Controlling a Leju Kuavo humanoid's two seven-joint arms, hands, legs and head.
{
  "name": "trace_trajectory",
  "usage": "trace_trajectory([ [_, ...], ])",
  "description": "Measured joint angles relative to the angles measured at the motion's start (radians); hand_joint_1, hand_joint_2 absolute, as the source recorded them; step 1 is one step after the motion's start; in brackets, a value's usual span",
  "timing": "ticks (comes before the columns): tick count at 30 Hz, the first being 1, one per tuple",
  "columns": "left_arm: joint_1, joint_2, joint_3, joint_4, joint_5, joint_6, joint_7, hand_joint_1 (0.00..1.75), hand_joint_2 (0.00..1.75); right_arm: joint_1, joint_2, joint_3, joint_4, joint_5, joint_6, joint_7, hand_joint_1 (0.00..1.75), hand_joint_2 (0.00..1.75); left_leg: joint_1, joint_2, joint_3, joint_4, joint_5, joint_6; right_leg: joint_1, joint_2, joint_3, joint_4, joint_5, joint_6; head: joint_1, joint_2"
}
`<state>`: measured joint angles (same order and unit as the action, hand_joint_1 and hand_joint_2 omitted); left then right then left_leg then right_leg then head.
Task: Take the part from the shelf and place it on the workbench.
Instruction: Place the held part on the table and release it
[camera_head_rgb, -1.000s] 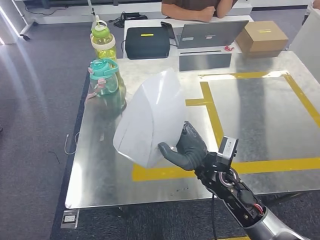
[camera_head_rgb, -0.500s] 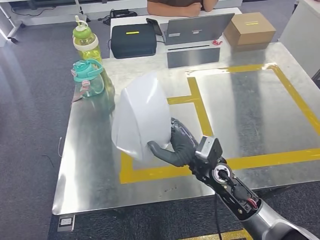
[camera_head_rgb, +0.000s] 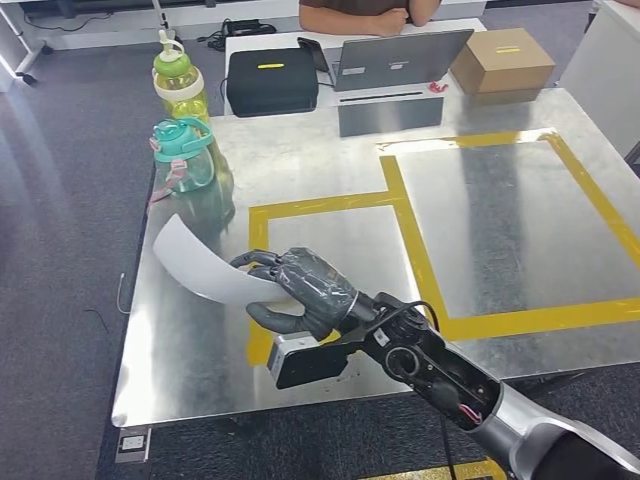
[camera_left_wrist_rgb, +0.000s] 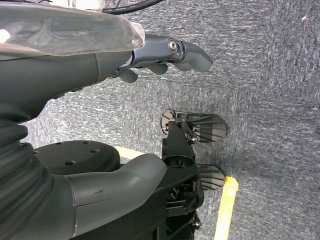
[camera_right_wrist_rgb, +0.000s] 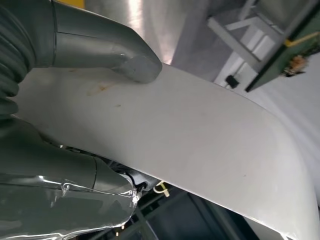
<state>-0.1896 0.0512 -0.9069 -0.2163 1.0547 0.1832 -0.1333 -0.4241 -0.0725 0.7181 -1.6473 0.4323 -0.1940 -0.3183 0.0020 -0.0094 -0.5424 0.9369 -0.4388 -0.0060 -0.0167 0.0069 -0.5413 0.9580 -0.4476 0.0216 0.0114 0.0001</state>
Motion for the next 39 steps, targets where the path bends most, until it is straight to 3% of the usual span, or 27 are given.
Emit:
trace_trajectory([
  [9, -0.010, 0.000, -0.006, 0.000, -0.015, -0.006, 0.004, 0.00, 1.75, -0.103, 0.003, 0.119, 0.098, 0.210, -0.034, 0.070, 1.75, 1.75, 0.000, -0.001, 0.000, 0.000, 0.000, 0.000, -0.002, -0.001, 0.000, 0.000, 0.000, 0.000, 0.000, 0.000],
  [18, -0.024, 0.001, -0.016, 0.000, -0.027, -0.013, -0.002, 0.00, 1.75, -0.235, 0.030, 0.204, 0.264, 0.566, -0.127, 0.181, 1.75, 1.75, 0.000, -0.001, 0.000, 0.000, 0.000, 0.000, -0.002, -0.001, 0.000, 0.000, 0.000, 0.000, 0.000, 0.000],
  [29, -0.032, 0.000, -0.025, 0.000, -0.066, 0.051, -0.065, 0.00, 1.75, -0.352, 0.044, 0.233, 0.422, 0.703, -0.158, 0.265, 1.75, 1.75, -0.001, -0.001, 0.000, 0.001, 0.000, 0.000, -0.002, -0.001, 0.000, -0.001, 0.000, 0.000, 0.001, 0.000],
  [39, -0.035, -0.001, -0.026, 0.000, -0.071, 0.028, -0.062, 0.00, 1.75, -0.384, 0.048, 0.239, 0.538, 0.741, -0.192, 0.283, 1.75, 1.75, 0.000, -0.001, 0.000, 0.001, 0.000, 0.000, -0.002, 0.000, 0.000, -0.001, 0.000, 0.000, 0.001, 0.000],
])
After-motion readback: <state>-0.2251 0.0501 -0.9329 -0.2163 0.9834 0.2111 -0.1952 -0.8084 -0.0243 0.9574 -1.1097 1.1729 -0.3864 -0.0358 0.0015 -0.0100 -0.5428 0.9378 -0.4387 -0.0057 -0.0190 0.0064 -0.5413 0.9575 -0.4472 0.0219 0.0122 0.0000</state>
